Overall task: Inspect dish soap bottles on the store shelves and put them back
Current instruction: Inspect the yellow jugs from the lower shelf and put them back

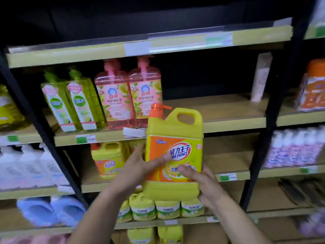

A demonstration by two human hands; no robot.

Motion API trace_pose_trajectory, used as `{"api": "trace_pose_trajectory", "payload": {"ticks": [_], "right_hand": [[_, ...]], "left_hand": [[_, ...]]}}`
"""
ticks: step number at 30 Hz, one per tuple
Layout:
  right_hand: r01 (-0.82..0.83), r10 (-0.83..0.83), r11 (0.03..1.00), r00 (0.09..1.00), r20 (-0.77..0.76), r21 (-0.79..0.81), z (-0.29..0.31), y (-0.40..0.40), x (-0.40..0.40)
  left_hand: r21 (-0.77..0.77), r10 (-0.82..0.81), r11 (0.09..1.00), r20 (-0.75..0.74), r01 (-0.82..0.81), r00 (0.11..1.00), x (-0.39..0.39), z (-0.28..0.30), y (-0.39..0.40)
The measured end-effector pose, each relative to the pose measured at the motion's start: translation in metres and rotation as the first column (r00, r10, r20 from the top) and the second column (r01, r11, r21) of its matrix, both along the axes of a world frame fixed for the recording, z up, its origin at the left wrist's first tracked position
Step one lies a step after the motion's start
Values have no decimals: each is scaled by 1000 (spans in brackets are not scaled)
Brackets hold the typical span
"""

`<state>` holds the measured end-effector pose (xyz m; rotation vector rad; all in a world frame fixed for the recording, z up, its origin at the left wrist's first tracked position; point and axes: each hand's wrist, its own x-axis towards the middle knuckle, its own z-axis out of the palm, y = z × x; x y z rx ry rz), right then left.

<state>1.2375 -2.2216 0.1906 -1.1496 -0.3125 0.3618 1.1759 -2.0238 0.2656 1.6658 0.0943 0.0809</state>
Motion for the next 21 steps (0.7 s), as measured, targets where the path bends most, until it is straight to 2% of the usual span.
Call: {"api": "trace_pose_trajectory", "payload": {"ticks": [3, 6, 12, 15, 21], "right_hand": [[-28, 28, 1000, 1000, -11, 5, 7, -20, -2], [-81, 81, 997, 997, -21, -15, 12, -37, -5], [-144, 144, 984, 990, -10, -106, 7, -50, -13], [-158, 160, 981, 987, 5, -108, 6, -46, -19], [-84, 84, 989, 996, -3, -119, 9, -24, -21]], "left_hand": [[-232, 31, 972, -12, -33, 999, -1, -17, -32], [-353, 75, 932, -39, -84, 996, -6, -26, -48], [-279, 77, 956, -51, -88, 996, -20, -38, -59], [-302, 92, 948, -28, -96, 995, -25, -45, -56], [-290, 7, 957, 47, 7, 999, -26, -34, -36]]}}
